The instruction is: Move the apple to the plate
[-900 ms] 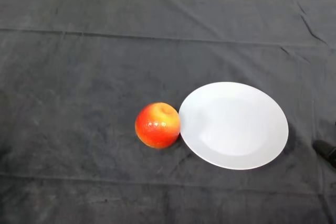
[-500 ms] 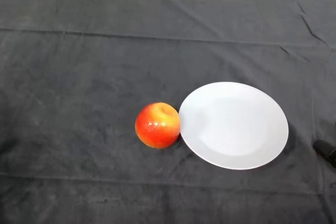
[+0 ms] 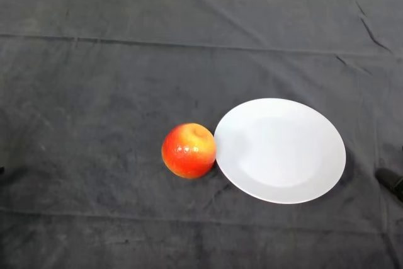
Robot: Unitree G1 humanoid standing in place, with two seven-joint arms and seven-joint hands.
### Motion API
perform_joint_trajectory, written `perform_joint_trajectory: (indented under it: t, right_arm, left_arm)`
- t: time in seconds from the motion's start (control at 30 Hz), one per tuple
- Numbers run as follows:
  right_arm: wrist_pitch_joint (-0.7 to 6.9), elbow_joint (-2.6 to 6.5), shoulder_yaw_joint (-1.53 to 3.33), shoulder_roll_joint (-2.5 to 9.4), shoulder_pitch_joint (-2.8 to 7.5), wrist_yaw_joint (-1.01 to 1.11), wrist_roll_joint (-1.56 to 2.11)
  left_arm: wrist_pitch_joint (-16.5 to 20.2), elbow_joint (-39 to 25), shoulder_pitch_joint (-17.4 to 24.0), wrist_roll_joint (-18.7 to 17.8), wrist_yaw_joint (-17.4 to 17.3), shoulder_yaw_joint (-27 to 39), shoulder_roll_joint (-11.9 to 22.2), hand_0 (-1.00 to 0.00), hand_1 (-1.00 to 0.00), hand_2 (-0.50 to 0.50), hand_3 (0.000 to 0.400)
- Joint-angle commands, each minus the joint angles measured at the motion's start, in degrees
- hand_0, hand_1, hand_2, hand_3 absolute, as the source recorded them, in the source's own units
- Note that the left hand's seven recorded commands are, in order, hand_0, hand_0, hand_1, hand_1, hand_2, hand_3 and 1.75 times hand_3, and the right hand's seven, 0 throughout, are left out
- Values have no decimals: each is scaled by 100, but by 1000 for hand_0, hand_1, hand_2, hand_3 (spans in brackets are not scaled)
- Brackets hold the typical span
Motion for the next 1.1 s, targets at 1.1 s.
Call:
perform_joint_trajectory:
  t: [1.1]
  right_arm:
    - [-3,74,-80,-213,-146,2,-126]
  left_arm:
    - [1355,-3983,576,971,-93,-1647,-792,0,0,0,0]
